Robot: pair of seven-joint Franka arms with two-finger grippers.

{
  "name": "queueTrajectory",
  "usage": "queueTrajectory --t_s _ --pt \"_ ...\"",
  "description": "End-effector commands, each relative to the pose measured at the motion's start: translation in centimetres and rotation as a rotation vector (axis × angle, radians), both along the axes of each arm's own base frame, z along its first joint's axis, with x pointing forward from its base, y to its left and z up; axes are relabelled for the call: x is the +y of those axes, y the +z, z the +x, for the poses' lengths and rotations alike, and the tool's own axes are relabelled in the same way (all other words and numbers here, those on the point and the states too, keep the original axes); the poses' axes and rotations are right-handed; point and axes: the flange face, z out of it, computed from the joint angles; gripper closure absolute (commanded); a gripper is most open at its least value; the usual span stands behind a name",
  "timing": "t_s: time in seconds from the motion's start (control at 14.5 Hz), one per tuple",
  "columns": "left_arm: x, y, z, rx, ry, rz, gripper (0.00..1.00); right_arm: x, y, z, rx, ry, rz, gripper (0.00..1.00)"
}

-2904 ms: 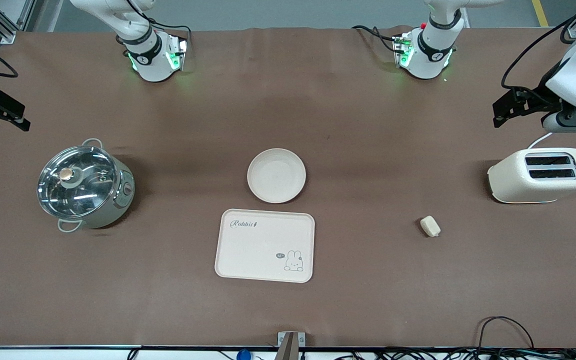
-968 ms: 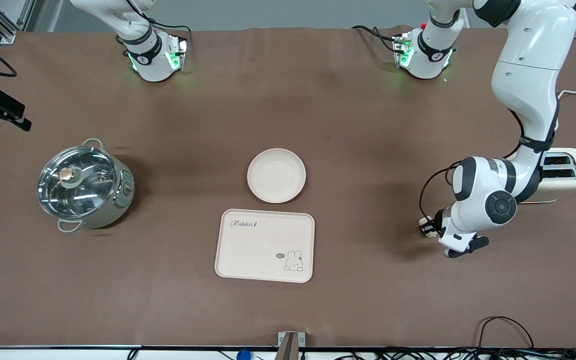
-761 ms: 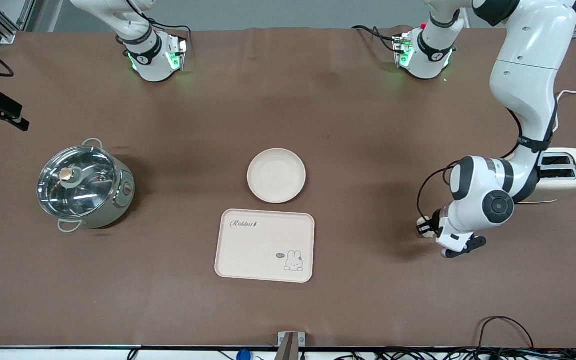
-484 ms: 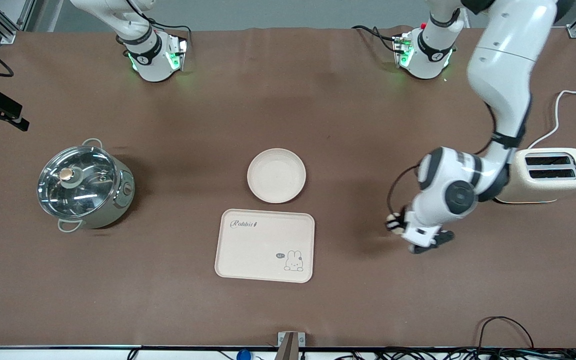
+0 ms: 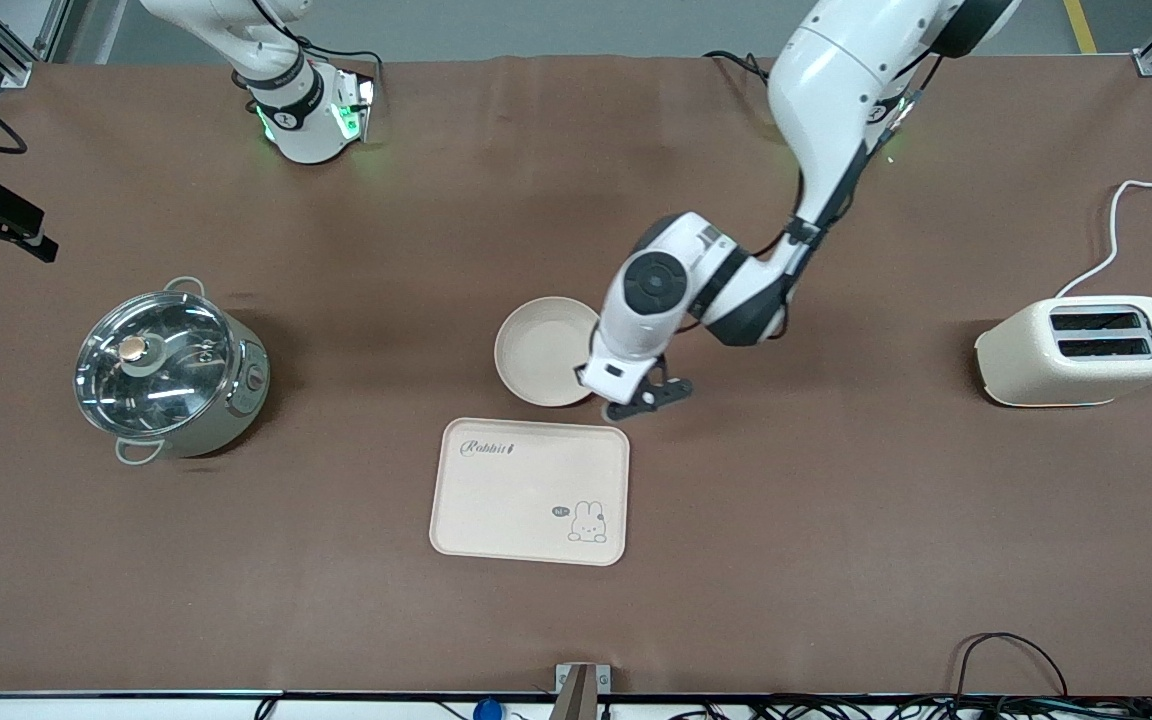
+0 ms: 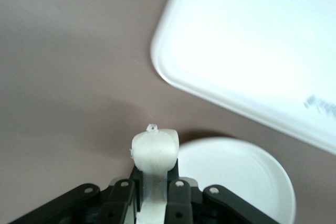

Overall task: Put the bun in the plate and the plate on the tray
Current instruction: 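Lift the bun with the left gripper and carry it over the plate, then lower the bun onto the plate and open the left gripper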

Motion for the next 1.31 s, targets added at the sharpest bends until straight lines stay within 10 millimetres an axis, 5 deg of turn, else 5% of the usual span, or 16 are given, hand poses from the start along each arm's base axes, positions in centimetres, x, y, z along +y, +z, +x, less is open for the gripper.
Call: queueTrajectory --t_s 0.0,0.14,0.21,0.28,0.35,0.48,0.62,0.9,1.11,1.24 --pt "-3.6 -0.6 -1.7 -0.027 -0.007 -0.026 0.79 -0.4 0.3 -0.5 0.000 0.000 0.015 0.00" --pt "-6.0 -2.5 -4.5 -0.010 -0.001 -0.019 0.67 -0.6 0.3 -0.5 -0.001 -0.002 0.013 0.00" --pt "-6.8 -3.1 -5.6 -0.002 -0.008 -0.012 0.47 -0.6 0.3 -0.6 0.007 -0.006 0.014 0.00" --pt "-7.2 -3.2 -6.0 -0.003 -0.003 -0.009 0.08 -0.4 0.2 -0.7 0.016 -0.008 0.017 0.00" --pt "-7.2 -2.5 -6.0 -0.012 -0.004 -0.009 0.00 -0.2 0.1 -0.9 0.030 -0.008 0.018 0.00" --pt "-6.2 1.0 -4.8 -0.025 0.003 0.007 0.00 0.4 -0.4 -1.1 0.059 0.001 0.019 0.00" --pt "-3.6 7.5 -2.5 -0.036 0.004 0.052 0.00 2.0 -1.7 -0.5 0.070 0.019 0.028 0.00" --pt "7.5 21.5 2.5 -0.102 -0.075 0.166 0.00 7.8 -4.9 2.0 0.088 -0.017 0.061 0.00" --pt "17.1 30.4 4.0 -0.149 -0.100 0.231 0.00 16.5 -10.5 4.4 0.100 -0.055 0.049 0.00" --pt "23.1 34.6 4.2 -0.153 -0.108 0.240 0.00 22.7 -14.5 4.8 0.091 -0.085 0.045 0.00"
